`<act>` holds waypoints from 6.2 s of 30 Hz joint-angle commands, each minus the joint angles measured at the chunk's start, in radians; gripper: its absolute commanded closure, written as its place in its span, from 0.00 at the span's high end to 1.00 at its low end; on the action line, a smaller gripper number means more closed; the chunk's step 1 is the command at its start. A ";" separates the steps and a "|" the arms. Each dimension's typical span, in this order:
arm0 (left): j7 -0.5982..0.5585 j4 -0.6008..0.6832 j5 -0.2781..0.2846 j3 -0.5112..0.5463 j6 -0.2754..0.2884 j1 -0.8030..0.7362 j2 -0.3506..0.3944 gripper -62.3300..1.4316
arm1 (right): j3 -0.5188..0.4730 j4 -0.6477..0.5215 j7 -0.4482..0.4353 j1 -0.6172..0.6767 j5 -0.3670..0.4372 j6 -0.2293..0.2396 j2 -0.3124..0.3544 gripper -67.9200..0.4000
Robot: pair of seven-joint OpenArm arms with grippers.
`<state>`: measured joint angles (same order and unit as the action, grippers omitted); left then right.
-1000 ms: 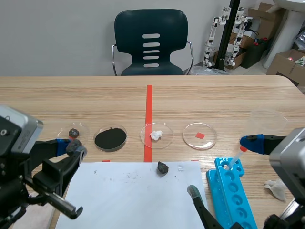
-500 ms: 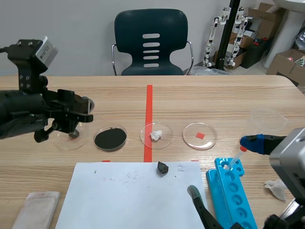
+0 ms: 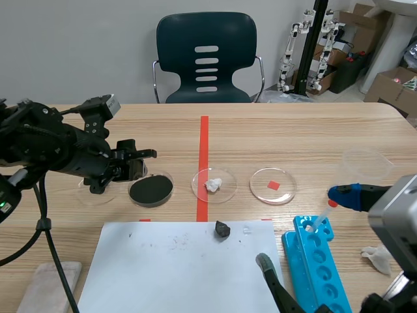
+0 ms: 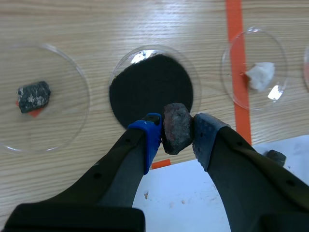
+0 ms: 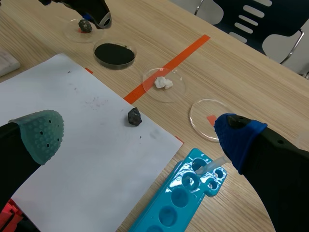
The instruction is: Lower the mineral onto the iron filings and hold still
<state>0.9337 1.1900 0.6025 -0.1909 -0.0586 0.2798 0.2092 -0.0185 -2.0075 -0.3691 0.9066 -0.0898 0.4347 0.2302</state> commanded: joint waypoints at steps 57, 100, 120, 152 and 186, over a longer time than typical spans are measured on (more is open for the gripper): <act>-0.054 -0.572 -0.233 -0.058 -0.105 0.305 -0.192 0.19 | -0.004 -0.010 -0.018 -0.007 0.011 0.000 0.011 1.00; -0.690 0.386 -0.196 0.015 0.268 -0.407 0.135 0.19 | -0.004 -0.010 -0.018 -0.007 0.011 0.000 0.011 1.00; -1.110 0.607 -0.340 0.210 0.430 -0.943 0.210 0.19 | -0.004 -0.010 -0.018 -0.007 0.011 0.000 0.011 1.00; -1.117 0.607 -0.354 0.210 0.428 -0.944 0.210 0.19 | -0.004 -0.010 -0.018 -0.007 0.011 0.000 0.011 1.00; -1.117 0.607 -0.354 0.210 0.428 -0.944 0.210 0.19 | -0.004 -0.010 -0.018 -0.007 0.011 0.000 0.011 1.00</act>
<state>-0.1677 1.7866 0.2413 0.0151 0.3683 -0.6697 0.4213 -0.0185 -2.0075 -0.3687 0.9066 -0.0898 0.4347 0.2306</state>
